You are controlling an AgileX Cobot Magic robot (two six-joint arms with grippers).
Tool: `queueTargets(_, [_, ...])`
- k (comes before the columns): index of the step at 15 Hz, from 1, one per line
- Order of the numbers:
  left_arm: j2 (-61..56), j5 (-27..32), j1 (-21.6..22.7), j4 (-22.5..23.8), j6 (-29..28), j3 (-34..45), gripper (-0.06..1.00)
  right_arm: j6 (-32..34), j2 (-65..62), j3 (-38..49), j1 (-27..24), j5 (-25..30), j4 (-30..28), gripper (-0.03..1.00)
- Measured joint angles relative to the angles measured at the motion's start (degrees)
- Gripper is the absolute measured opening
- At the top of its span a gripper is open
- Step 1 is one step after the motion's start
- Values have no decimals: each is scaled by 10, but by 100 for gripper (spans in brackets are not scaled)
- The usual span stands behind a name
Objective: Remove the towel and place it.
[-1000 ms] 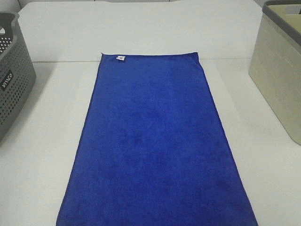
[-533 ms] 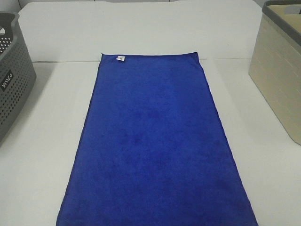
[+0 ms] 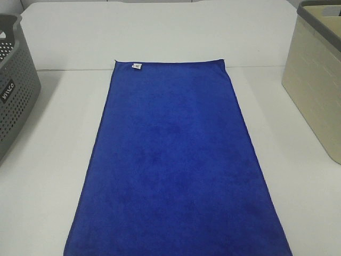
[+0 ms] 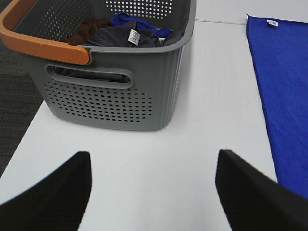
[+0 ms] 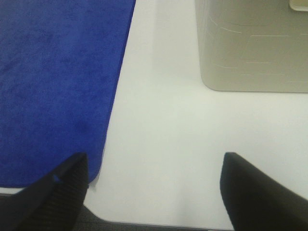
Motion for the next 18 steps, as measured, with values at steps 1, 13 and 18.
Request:
queueTargets(1, [0,0,0,-2,2,0,67,1,0,4,0,-3,0,75])
queueTargets(13, [0,0,0,-37,2,0,67,1,0,4,0,-3,7,75])
queueTargets(18, [0,0,0,-38,2,0,67,1,0,4,0,-3,7,75])
